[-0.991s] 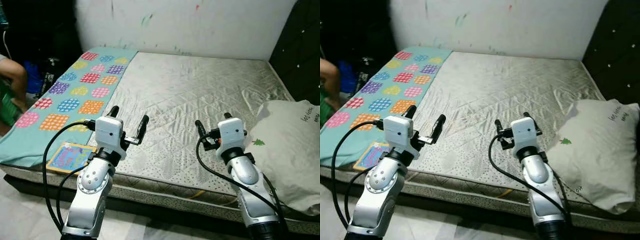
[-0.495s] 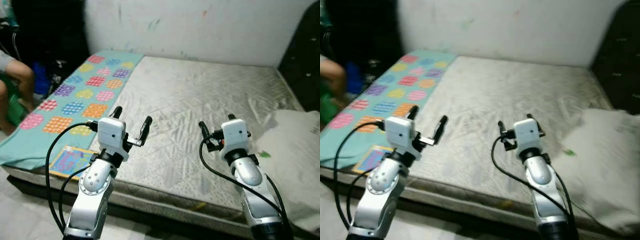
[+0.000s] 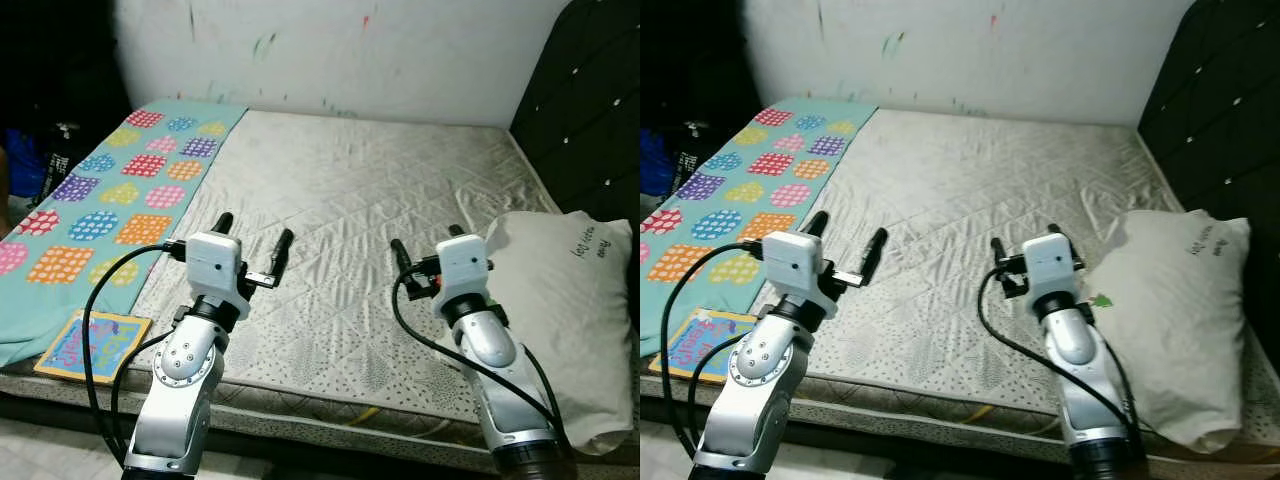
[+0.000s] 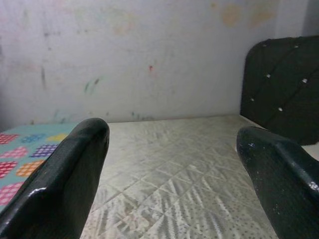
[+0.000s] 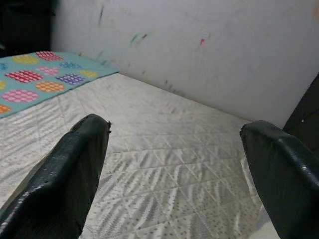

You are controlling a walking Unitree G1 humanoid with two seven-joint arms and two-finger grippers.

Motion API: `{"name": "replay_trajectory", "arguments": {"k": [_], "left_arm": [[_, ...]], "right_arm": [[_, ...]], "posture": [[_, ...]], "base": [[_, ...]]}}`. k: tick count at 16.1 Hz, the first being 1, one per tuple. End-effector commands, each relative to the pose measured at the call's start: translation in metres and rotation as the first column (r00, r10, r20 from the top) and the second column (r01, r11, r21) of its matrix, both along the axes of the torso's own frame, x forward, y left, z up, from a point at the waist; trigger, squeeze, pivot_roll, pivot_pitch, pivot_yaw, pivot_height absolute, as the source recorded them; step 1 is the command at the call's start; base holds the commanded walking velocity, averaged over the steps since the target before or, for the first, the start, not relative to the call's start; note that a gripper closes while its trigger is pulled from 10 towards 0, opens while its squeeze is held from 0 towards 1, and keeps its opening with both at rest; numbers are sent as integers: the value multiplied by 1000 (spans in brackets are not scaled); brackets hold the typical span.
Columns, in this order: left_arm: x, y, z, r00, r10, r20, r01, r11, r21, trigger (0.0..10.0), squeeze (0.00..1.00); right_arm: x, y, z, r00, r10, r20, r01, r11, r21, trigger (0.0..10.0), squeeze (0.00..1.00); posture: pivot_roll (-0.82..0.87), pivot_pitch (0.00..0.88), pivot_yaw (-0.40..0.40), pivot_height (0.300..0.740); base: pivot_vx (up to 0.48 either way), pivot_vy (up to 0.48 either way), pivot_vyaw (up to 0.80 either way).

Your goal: Clean up the room

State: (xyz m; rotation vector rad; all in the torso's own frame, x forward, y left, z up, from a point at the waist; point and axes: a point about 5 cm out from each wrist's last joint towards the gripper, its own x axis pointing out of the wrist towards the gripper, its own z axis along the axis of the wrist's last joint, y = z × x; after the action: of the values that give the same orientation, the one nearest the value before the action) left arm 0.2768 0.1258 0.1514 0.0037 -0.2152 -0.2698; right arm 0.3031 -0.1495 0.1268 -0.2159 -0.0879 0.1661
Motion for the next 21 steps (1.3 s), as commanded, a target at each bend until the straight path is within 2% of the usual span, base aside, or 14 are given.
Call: {"name": "replay_trajectory", "arguments": {"k": [1, 5, 21], "left_arm": [[1, 3, 1, 1000, 13, -3, -13, 1000, 0, 10000, 0], [3, 6, 5, 1000, 7, 17, -8, 1000, 19, 10000, 0], [3, 1, 3, 1000, 1, 4, -1, 1000, 8, 10000, 0]], "right_arm": [[1, 0, 2, 1000, -7, 2, 7, 1000, 11, 10000, 0], [1, 0, 3, 1000, -2, 0, 2, 1000, -7, 10000, 0], [1, 4, 0, 1000, 22, -1, -22, 1000, -8, 10000, 0]], "posture": [[-23, 0, -23, 740], [-18, 0, -33, 740], [-8, 0, -34, 740]], "base": [[0, 0, -419], [0, -139, -625], [0, -277, 0]]}}
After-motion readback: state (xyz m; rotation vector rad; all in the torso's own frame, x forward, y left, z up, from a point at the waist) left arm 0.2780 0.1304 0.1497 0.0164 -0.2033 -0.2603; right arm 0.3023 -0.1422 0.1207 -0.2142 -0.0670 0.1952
